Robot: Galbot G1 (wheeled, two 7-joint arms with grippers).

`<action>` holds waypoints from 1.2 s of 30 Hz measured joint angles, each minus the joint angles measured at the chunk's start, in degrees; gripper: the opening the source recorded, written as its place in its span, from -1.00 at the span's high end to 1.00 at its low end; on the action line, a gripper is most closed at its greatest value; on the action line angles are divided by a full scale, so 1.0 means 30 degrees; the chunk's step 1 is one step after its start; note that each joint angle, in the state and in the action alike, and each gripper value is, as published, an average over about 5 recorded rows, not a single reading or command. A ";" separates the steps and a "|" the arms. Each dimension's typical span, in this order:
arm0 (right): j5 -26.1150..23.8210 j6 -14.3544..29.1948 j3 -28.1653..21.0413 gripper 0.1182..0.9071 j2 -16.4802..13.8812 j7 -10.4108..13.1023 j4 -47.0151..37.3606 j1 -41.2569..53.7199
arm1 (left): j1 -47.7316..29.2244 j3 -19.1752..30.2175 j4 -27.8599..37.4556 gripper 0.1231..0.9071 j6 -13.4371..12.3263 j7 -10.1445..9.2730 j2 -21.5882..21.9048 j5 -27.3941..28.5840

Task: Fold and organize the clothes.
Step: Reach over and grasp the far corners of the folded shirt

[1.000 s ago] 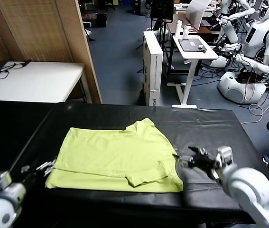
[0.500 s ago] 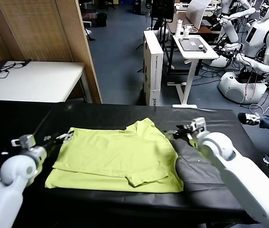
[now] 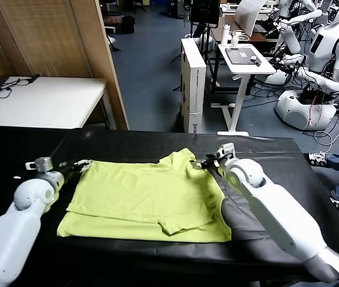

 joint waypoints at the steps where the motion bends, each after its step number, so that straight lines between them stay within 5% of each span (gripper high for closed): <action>1: -0.0064 0.0039 -0.0005 -1.00 0.0066 -0.0060 -0.0133 0.0027 | -0.0092 0.0070 0.0111 -1.00 0.0003 0.0005 -0.0055 0.0023; 12: -0.0347 0.0188 -0.0169 -0.95 0.0715 -0.0378 -0.1249 0.0467 | -0.0783 0.0660 0.0793 -1.00 0.0104 0.0026 -0.0591 0.0183; 18: -0.0393 0.0158 -0.0203 -0.39 0.0838 -0.0431 -0.1341 0.0496 | -0.0869 0.0725 0.1094 -0.87 0.0149 0.0115 -0.0771 0.0300; 27: -0.0546 0.0161 -0.0226 0.81 0.0841 -0.0499 -0.1203 0.0467 | -0.0689 0.0691 0.1107 0.29 0.0191 0.0722 -0.0720 0.0774; 32: -0.0591 0.0258 -0.0035 0.94 0.0793 -0.0452 -0.0832 0.0282 | -0.0342 0.0620 0.0695 0.88 0.0247 0.0848 -0.0514 0.0972; 36: -0.0472 0.0265 0.0282 0.94 0.0603 -0.0350 -0.0353 0.0043 | -0.0105 0.0479 0.0265 0.94 0.0245 0.0774 -0.0269 0.0849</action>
